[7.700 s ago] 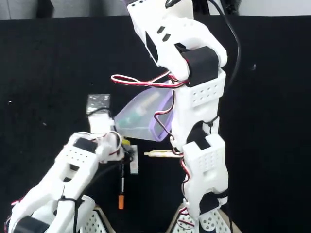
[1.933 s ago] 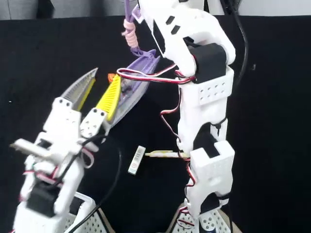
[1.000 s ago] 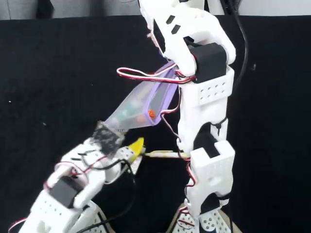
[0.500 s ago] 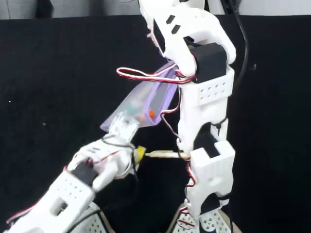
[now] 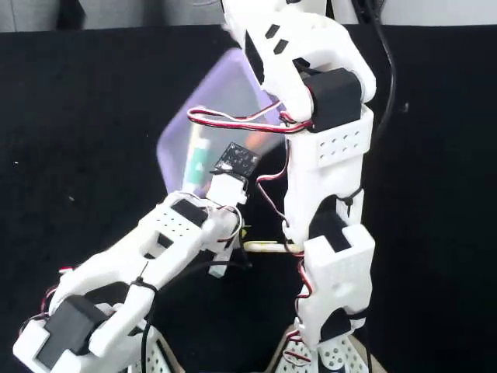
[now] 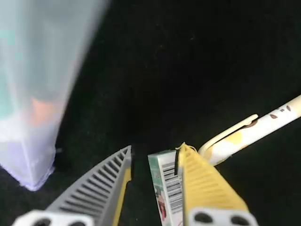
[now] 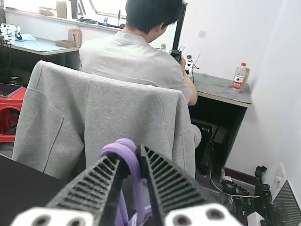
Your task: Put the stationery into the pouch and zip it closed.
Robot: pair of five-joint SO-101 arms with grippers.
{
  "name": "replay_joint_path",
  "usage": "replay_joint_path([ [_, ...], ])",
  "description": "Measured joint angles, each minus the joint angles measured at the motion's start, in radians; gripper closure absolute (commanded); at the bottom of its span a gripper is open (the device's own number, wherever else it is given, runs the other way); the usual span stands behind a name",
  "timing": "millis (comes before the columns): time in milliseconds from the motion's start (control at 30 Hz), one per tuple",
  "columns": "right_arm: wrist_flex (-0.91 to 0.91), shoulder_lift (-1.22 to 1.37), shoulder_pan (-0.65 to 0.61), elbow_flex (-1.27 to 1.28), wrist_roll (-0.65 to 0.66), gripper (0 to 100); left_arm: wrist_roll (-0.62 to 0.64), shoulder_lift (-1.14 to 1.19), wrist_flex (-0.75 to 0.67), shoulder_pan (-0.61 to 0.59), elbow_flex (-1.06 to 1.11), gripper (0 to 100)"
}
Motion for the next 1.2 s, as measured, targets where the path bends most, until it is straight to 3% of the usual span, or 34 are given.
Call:
replay_joint_path([
  [433,0.000,0.000,0.000,0.000,0.000,98.7,0.005,0.028,0.124,0.006,-0.060,78],
  [667,0.000,0.000,0.000,0.000,0.000,98.7,0.008,0.055,0.186,0.147,-0.035,79],
  [967,0.000,0.000,0.000,0.000,0.000,98.7,0.011,0.189,0.262,0.132,-0.161,97],
  [1200,0.000,0.000,0.000,0.000,0.000,98.7,0.011,0.275,0.334,0.133,-0.259,97],
])
